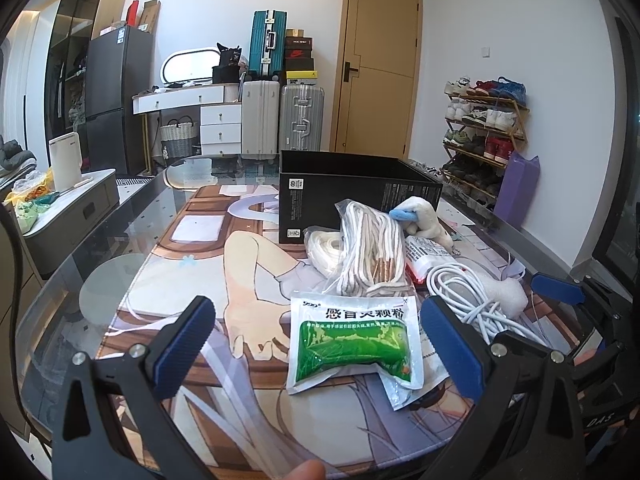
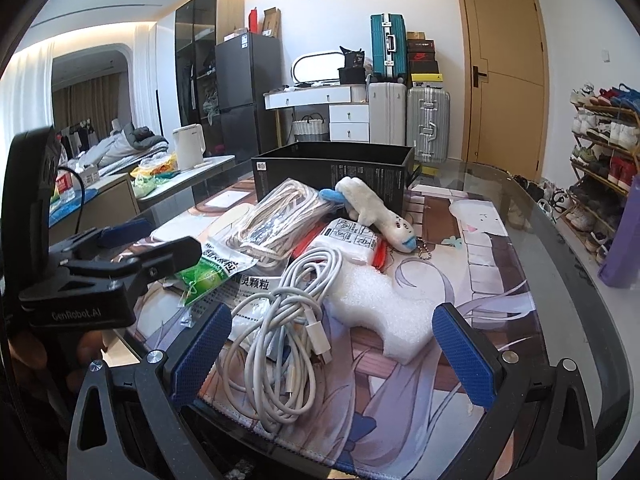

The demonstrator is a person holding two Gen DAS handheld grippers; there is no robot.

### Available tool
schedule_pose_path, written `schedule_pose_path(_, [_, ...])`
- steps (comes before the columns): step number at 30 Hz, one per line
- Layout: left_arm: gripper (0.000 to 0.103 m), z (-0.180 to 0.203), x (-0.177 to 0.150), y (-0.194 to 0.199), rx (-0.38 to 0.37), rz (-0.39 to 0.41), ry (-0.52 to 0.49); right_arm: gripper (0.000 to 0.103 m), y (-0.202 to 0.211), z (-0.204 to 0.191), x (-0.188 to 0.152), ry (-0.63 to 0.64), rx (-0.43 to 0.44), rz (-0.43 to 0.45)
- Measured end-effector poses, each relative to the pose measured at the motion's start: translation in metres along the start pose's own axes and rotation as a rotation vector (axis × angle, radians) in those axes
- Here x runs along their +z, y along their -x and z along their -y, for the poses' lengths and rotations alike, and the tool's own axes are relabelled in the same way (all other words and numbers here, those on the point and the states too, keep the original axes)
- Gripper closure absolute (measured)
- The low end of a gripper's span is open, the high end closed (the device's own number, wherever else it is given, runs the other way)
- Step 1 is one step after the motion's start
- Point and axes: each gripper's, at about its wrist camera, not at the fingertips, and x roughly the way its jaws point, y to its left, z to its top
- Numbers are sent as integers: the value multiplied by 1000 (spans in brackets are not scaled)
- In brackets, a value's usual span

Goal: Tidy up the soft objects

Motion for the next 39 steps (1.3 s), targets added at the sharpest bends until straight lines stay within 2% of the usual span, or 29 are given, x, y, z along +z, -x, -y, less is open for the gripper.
schedule_pose_path(7, [0,1,-1,-2,3,-5,-4,3,5,-2,3,-1,27,24])
schedule_pose_path(8, [0,1,-1,-2,5,-5,-6,5,5,-2,2,1,30,21])
schedule_pose_path(10, [0,1,-1,-2,3,-4,-4,18,4,-4,1,4,41,10])
schedule_pose_path(15, [0,0,-1,-3,4,-3,1,28,4,-7,0,11,78,6])
schedule_pose_path(19, [0,-1,0,-3,5,-1,0,40,1,-11,-2,21,115,-17])
schedule_pose_path(27, [0,0,-1,-2,0,-5,-2,41,-12,-12,-7,-18,172,-75])
schedule_pose_path(39, [0,7,-2,-5,-14,-23,-18,43,-21,-3,-7,-83,218,-91])
